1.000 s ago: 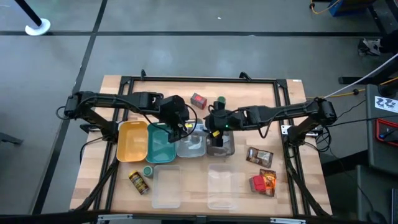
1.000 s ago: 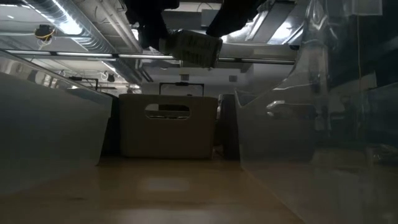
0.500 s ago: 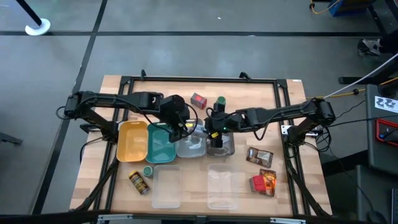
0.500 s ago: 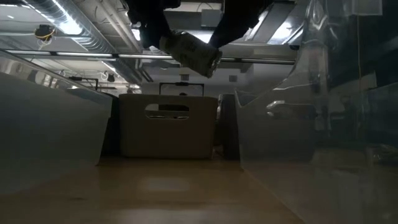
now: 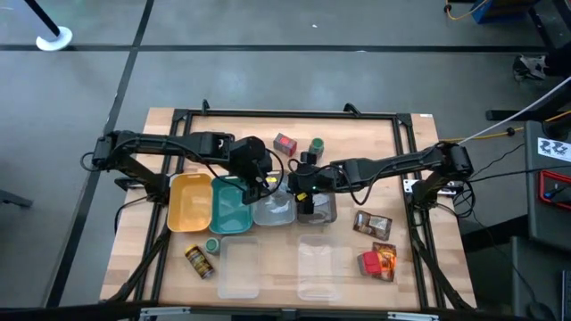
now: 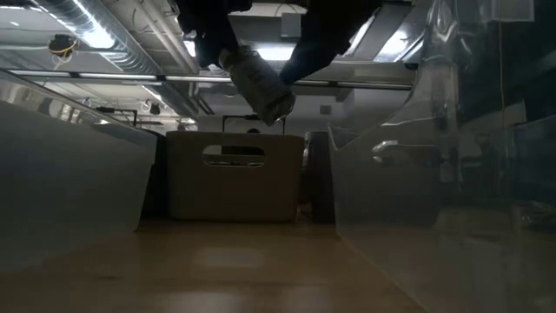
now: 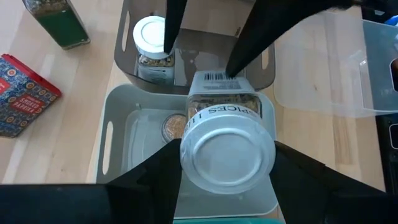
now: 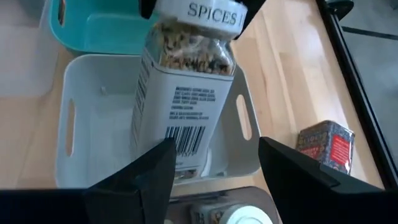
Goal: Sort spices by type
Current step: Put the white seasoning bottle into the transparent black bin
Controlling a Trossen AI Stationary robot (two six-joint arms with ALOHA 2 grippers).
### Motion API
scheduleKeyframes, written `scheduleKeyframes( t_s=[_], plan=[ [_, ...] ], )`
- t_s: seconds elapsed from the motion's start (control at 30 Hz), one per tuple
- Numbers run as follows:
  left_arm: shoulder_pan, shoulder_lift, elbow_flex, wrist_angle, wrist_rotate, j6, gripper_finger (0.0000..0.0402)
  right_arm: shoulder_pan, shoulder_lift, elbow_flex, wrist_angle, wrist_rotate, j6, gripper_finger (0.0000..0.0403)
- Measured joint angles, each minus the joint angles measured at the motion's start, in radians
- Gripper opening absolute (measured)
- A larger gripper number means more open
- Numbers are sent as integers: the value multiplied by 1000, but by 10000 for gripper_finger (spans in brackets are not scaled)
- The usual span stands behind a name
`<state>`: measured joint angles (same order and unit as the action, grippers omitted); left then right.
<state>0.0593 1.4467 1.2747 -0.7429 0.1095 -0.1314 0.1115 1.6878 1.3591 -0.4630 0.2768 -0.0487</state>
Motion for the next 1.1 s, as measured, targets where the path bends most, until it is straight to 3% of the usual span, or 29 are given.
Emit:
scheduleKeyframes(
  t_s=[0.43, 1.1],
  plan=[
    [0, 0, 0, 0, -1, 0, 200, 0, -1, 0, -1, 1, -8, 230],
    [-42, 60, 10, 216, 1, 7, 200, 0, -300, 0, -223, 179, -8, 230]
  ],
)
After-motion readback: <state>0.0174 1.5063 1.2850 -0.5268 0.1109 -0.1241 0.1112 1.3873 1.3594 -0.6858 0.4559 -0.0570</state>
